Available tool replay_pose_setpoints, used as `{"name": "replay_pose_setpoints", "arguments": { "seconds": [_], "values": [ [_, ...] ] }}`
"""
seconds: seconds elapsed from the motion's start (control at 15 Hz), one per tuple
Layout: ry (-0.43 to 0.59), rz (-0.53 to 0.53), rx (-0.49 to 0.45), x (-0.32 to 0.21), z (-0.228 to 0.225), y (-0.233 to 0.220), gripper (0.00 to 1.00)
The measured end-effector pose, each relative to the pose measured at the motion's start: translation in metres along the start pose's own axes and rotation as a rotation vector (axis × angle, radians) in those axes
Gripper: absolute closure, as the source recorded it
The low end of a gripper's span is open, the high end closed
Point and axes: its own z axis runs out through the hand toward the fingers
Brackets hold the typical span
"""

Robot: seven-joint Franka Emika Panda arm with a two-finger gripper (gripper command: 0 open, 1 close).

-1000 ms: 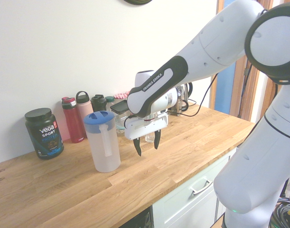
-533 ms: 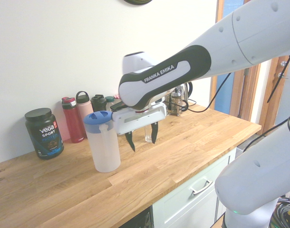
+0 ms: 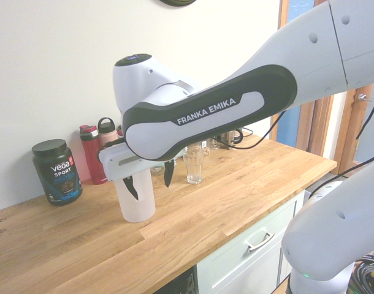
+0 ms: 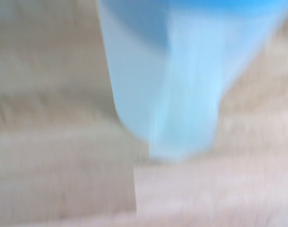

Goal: Pour me some water

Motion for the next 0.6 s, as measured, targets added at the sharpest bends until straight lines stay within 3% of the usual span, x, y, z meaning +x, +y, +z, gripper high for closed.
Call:
{"name": "replay_pose_setpoints", "arguments": {
  "seconds": [0.4, 0.47, 0.6],
  "values": [
    [0.086, 0.019, 0.083, 0.020, 0.035, -0.030, 0.00],
    [0.087, 0.025, 0.086, 0.019, 0.042, -0.033, 1.00],
    [0.098, 0.046, 0.108, 0.019, 0.046, -0.038, 1.00]
  ]
}}
